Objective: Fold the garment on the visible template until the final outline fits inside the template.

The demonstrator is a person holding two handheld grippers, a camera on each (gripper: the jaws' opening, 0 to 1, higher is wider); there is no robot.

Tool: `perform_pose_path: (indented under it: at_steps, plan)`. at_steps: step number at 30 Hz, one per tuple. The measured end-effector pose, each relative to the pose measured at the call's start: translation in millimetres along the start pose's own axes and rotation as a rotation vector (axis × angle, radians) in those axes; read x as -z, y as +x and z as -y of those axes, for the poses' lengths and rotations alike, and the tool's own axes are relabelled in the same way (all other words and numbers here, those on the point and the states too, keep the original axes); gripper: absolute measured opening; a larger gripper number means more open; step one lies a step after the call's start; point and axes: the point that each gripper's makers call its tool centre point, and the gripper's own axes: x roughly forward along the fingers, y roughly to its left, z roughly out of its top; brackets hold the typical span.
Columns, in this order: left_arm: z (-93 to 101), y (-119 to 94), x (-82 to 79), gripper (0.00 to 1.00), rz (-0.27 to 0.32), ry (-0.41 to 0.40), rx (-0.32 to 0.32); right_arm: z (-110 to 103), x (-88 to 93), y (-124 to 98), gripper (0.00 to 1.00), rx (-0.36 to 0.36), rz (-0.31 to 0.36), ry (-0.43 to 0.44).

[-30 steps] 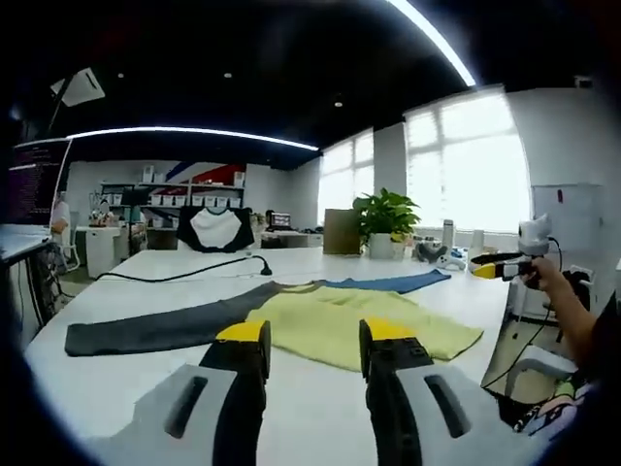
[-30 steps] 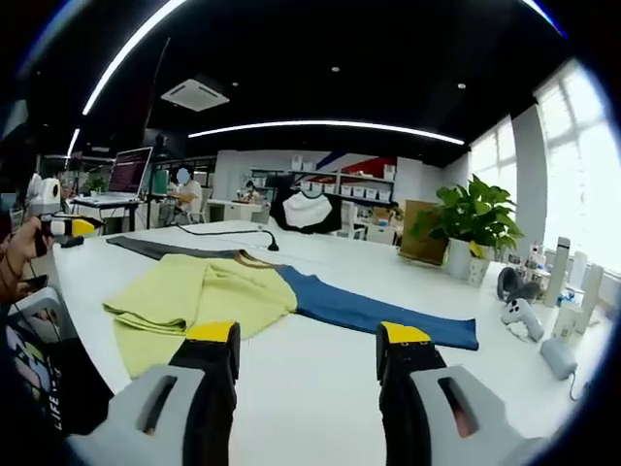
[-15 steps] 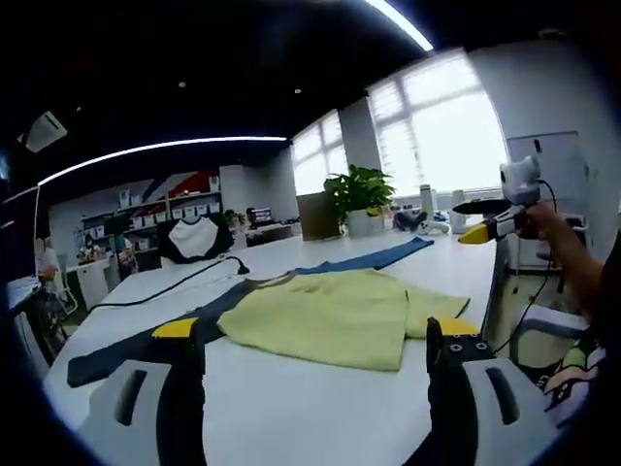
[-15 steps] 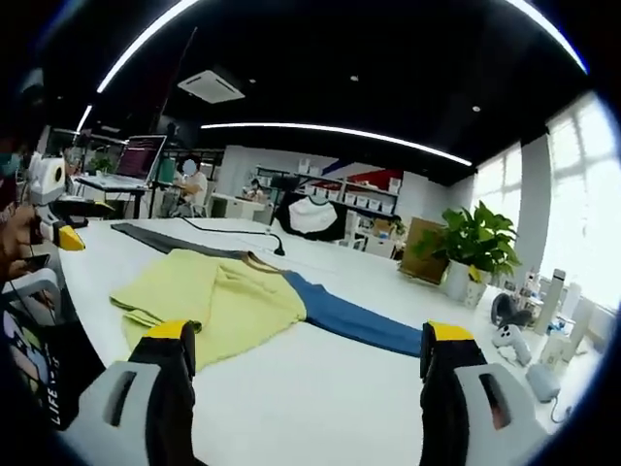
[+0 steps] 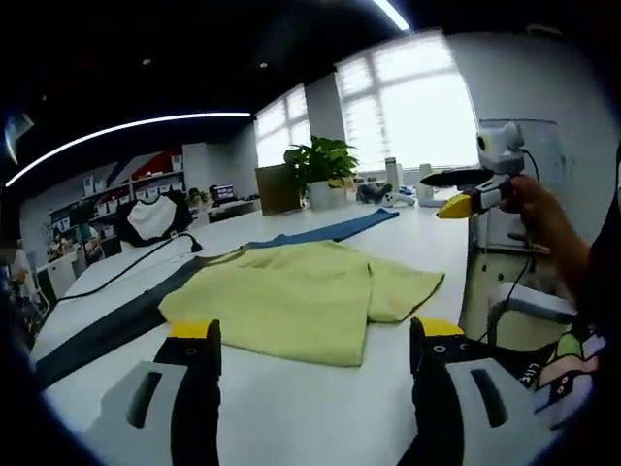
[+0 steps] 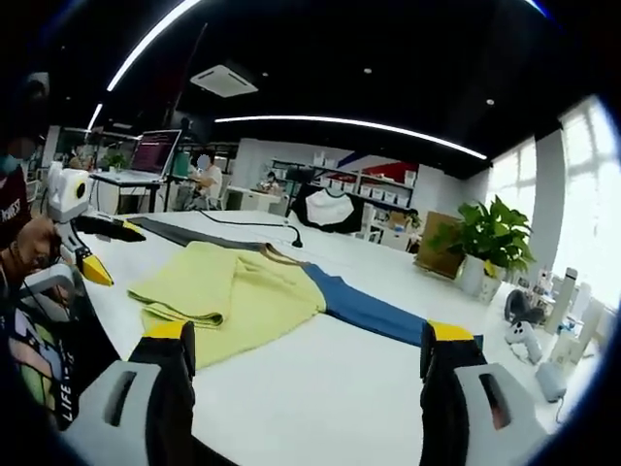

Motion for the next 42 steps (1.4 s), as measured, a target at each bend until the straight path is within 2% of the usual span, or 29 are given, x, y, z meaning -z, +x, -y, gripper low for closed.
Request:
perform_pose_path:
  at_steps: [4, 7, 10, 14, 17, 23, 25, 28, 34, 42]
  plan:
    - [-2.1, 10, 5.0, 0.71, -0.011, -0.003, 0.014, 1, -2.0, -1, 1.00, -0.003, 0.010, 0.009]
    - [1.2, 17, 11.4, 0.67, -0.030, -0.060, 0.056, 3, -0.5, -2, 1.00, 0.003, 0.000, 0.000]
    - [0.0, 24, 12.9, 0.59, -0.032, -0.063, 0.067, 4, -0.5, -2, 1.00, 0.000, 0.003, 0.016]
    - [0.7, 33, 18.1, 0.55, -0.050, -0.080, 0.091, 6, 0.9, -2, 1.00, -0.006, 0.001, 0.031]
    - [-0.6, 36, 19.2, 0.47, -0.052, -0.102, 0.094, 9, 0.6, -2, 1.00, 0.003, 0.007, 0.012]
    - [-0.8, 40, 25.2, 0.43, -0.076, -0.122, 0.104, 8, 2.9, 0, 1.00, -0.010, -0.002, 0.024]
    - [1.2, 41, 28.4, 0.38, -0.091, -0.124, 0.113, 8, 3.9, 0, 1.00, -0.013, -0.006, 0.027]
    - [-1.9, 42, 28.9, 0.30, -0.099, -0.095, 0.090, 9, 4.1, 0, 1.00, -0.012, -0.008, 0.029]
    - [-10.4, 44, 29.2, 0.08, -0.103, -0.079, 0.046, 9, 2.9, 1, 1.00, -0.014, -0.001, 0.028]
    - [-10.7, 42, 28.8, 0.06, -0.090, -0.116, 0.035, 4, 8.2, 2, 1.00, -0.033, -0.021, 0.024]
